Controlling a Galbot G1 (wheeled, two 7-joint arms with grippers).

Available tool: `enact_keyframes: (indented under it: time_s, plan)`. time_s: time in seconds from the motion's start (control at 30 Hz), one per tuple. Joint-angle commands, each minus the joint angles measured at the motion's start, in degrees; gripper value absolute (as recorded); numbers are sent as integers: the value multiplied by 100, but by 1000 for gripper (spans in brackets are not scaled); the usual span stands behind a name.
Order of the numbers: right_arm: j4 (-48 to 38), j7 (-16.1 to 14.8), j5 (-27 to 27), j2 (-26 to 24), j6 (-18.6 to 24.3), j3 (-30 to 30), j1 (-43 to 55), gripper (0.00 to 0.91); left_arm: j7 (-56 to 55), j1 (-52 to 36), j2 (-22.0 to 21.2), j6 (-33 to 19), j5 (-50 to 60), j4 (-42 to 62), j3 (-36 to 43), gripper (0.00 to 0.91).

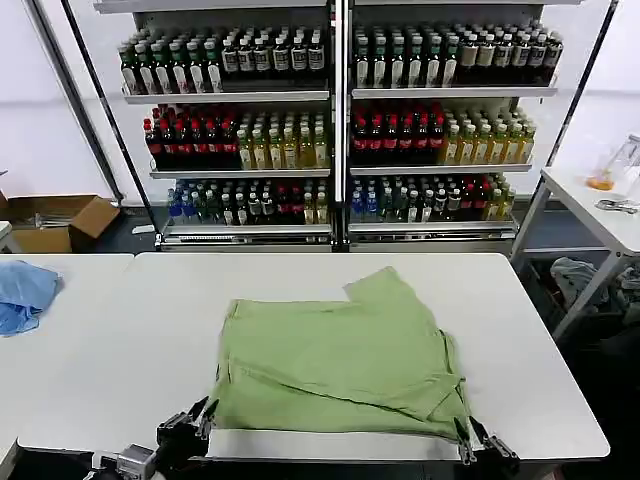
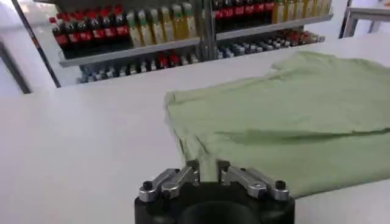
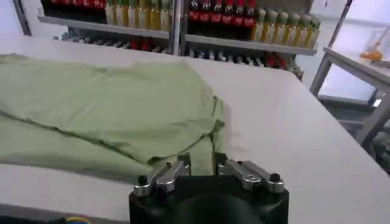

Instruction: Fold and organize the clothes.

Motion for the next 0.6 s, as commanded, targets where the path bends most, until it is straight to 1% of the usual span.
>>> enact_keyframes:
  time_s: [0.03,0.07,0.1,0.23,0.27,0.3,0.33,0.37,0.4,0.43,0.6]
  plan:
    - [-129,53,309,-113,116,77,757,907,-222,-704,105,-160,-279,238,-26,907]
    - [-271,83,426,-152,87,13,1053,907,-225,-856,122,-191,-316,361,24,907]
    - [-358,105,436,-169,67,-33,1230,907,-230,-1044,149,-212,-376,498,101,907]
    - [-989,261,657,-276,-145,-540,2354,907,-275,-1864,170,-175,-626,1156,400,907]
    - [-1237,307,718,-296,-206,-656,2681,907,-296,-2293,161,-126,-736,1370,516,907]
    - [-1362,325,803,-322,-253,-782,2949,907,-299,-2341,156,-110,-782,1474,557,907]
    - [-1542,339,853,-346,-301,-878,3218,907,-303,-2746,160,-87,-801,1607,671,907]
    - [-1769,367,909,-368,-377,-1017,3559,907,-304,-2941,169,-44,-868,1875,845,907]
    - [-1871,382,944,-382,-412,-1095,3693,907,-304,-3267,174,-16,-876,2002,1016,907]
    - [-2007,395,993,-393,-454,-1147,3843,907,-302,-3344,181,-14,-875,2053,1091,907]
    - [-3018,486,1314,-500,-668,-1666,5050,907,-281,-4551,141,124,-930,2840,1839,907]
